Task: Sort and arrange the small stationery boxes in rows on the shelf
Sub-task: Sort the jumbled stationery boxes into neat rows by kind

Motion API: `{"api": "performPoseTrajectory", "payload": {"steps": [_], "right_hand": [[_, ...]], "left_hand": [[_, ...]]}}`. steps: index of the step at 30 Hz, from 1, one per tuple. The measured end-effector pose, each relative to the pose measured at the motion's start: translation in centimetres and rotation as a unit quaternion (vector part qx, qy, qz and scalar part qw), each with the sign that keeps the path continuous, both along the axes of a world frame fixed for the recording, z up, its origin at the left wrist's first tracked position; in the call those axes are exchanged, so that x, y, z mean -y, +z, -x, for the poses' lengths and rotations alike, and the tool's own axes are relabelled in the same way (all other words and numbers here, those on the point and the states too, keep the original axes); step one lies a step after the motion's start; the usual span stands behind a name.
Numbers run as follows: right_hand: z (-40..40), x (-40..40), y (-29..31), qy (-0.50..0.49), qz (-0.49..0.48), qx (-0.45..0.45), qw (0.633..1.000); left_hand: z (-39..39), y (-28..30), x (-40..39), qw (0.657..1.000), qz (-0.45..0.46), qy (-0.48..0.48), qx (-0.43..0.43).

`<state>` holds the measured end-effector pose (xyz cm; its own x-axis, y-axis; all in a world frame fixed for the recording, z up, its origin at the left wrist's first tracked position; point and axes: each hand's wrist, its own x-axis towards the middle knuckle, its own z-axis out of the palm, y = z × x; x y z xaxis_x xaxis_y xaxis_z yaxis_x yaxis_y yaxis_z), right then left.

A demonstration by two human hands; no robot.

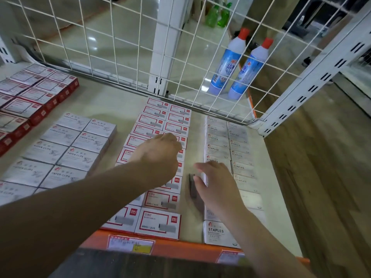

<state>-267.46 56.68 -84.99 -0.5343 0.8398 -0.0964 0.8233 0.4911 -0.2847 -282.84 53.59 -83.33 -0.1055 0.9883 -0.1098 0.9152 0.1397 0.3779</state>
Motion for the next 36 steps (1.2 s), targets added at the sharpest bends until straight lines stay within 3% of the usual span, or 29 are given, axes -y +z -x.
{"api": "performPoseTrajectory", "payload": {"steps": [6, 13, 36], "right_hand": [[0.9, 0.0, -0.6, 0.002, 0.003, 0.061, 0.998], [0.3, 1.4, -0.7, 0.042, 0.008, 0.053, 0.998], [-0.4, 2.9, -0.7, 0.018, 0.077, 0.068, 0.995]], "left_hand": [[0.3, 0.1, 0.8, 1.0, 0.015, 0.0, 0.004], [0.5, 0.2, 1.3, 1.0, 0.016, 0.002, 0.015], [0.0, 0.5, 1.6, 0.999, 0.018, 0.018, 0.044]]}}
